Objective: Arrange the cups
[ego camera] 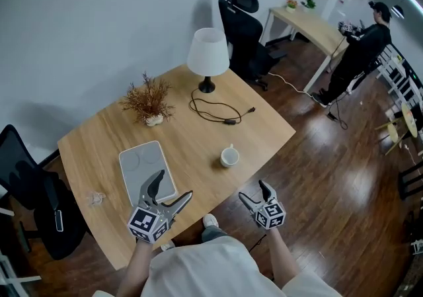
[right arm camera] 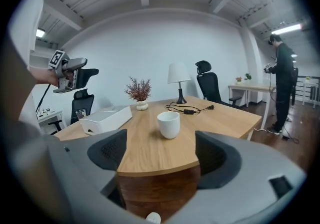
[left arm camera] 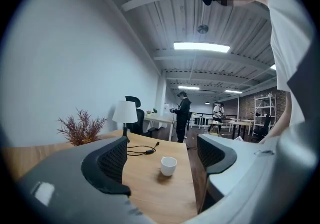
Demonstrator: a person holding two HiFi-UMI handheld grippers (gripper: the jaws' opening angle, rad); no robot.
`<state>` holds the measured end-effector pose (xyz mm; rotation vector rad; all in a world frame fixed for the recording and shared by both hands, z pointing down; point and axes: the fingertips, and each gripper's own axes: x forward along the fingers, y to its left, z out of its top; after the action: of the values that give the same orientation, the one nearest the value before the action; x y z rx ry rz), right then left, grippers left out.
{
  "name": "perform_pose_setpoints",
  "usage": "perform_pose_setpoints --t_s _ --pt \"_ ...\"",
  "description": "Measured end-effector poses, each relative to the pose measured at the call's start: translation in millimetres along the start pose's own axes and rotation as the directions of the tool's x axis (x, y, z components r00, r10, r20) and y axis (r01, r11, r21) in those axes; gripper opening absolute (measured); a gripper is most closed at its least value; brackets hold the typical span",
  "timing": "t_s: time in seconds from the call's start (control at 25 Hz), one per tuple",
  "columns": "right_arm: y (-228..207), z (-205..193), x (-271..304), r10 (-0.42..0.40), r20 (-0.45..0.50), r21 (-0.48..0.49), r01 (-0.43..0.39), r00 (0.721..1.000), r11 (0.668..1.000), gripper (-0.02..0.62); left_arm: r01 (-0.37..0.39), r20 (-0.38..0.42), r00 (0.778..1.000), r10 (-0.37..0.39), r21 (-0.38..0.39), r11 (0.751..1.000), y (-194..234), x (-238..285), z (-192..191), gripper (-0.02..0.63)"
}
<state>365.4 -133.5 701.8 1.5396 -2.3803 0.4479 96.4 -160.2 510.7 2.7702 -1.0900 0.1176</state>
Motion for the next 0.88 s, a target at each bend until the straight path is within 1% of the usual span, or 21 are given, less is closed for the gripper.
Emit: perform_pose_setpoints --t_s 0.08,0.16,0.48,0.68,0.88 --pt "-4 -2 20 0.001 -0.007 0.007 -0.001 1.000 1.000 0.448 -0.024 -0.005 1.000 0.024 0.002 1.000 5 -3 -1 0.419" --pt "-9 -2 39 -0.004 -0.018 0.000 0.004 1.000 1.000 0.518 -0.047 -0.009 0.999 0.047 0.002 0.999 8 -5 -3 0.420" --pt "-7 -2 122 0.052 -0.066 0.015 -0.051 0.996 0.999 0.518 -0.131 -0.028 0.991 0.131 0.007 0.991 17 -15 -7 0.420" --pt "-13 -1 158 0.041 -0.086 0.038 -0.038 0.995 0.999 0.518 -0.196 -0.039 0.980 0.195 -0.025 0.980 22 -27 -13 0.419" --pt "-16 9 186 0.036 -0.094 0.027 -0.033 0.995 0.999 0.518 -0.247 -0.046 0.968 0.245 -0.038 0.968 28 -39 -16 0.420"
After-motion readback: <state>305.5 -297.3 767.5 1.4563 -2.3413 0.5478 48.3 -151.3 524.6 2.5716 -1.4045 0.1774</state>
